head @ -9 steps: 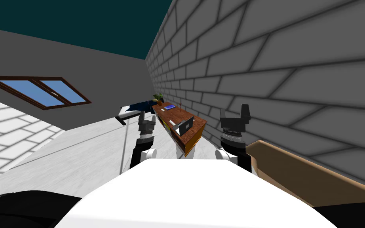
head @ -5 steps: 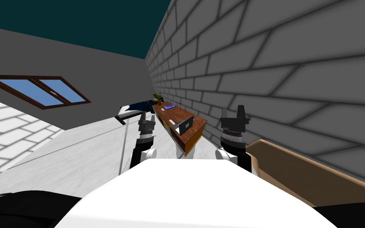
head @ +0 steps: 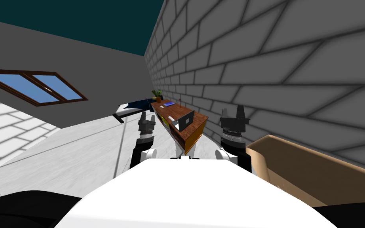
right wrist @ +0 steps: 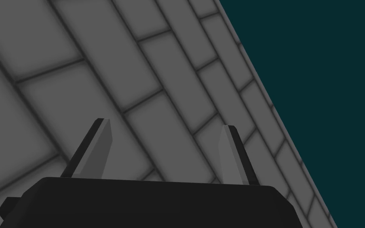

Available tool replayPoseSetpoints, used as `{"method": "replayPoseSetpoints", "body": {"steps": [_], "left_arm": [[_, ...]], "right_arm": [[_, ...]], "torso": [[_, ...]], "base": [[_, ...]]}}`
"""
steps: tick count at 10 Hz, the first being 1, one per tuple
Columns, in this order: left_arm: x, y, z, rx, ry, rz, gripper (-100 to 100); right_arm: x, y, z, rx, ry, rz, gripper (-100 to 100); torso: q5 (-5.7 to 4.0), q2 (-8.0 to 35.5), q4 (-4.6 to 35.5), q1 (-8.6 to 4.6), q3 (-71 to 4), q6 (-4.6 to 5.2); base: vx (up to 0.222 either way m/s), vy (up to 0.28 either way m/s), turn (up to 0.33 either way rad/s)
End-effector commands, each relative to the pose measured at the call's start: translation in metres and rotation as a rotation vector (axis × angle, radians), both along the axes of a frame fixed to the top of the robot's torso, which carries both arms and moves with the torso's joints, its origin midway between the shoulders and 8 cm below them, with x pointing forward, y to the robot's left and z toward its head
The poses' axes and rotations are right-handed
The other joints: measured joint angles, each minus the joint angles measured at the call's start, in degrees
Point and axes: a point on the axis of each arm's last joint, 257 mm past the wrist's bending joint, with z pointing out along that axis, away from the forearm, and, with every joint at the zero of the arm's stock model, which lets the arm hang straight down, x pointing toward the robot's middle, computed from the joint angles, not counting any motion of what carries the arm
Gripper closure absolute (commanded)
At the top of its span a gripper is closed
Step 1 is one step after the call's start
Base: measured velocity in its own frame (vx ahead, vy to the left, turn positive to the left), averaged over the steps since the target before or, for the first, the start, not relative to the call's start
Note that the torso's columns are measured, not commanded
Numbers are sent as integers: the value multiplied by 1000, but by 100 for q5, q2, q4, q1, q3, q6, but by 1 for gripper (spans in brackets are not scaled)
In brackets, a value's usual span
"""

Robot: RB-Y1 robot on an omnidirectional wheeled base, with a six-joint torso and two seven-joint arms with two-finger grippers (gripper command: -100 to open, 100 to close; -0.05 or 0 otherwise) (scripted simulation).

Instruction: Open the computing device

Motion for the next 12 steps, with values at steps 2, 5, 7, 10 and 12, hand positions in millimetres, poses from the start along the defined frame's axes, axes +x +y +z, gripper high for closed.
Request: {"method": "replayPoseSetpoints", "body": {"steps": [2, 5, 7, 10, 12], "left_arm": [[6, -5, -7, 46, 31, -23, -100], [23, -12, -26, 112, 109, -50, -100], [34, -14, -41, 149, 164, -60, -100], [51, -15, -65, 213, 251, -70, -100], [59, -14, -78, 248, 296, -72, -100]], "right_arm": [[0, 0, 0, 0, 0, 0, 0], [0, 0, 0, 0, 1, 0, 0], [0, 0, 0, 0, 1, 0, 0], [0, 0, 0, 0, 1, 0, 0], [0, 0, 0, 0, 1, 0, 0]], "torso": [[0, 617, 612, 0, -1240, 1], [0, 689, 689, -2, -1383, 1], [0, 690, 691, -2, -1383, 1], [1, 689, 691, 2, -1384, 0], [0, 689, 691, 1, -1384, -1]], "base": [[0, -5, -73], [-10, -13, -137], [-9, -17, -172], [-8, -15, -155], [-5, -14, -127]]}}
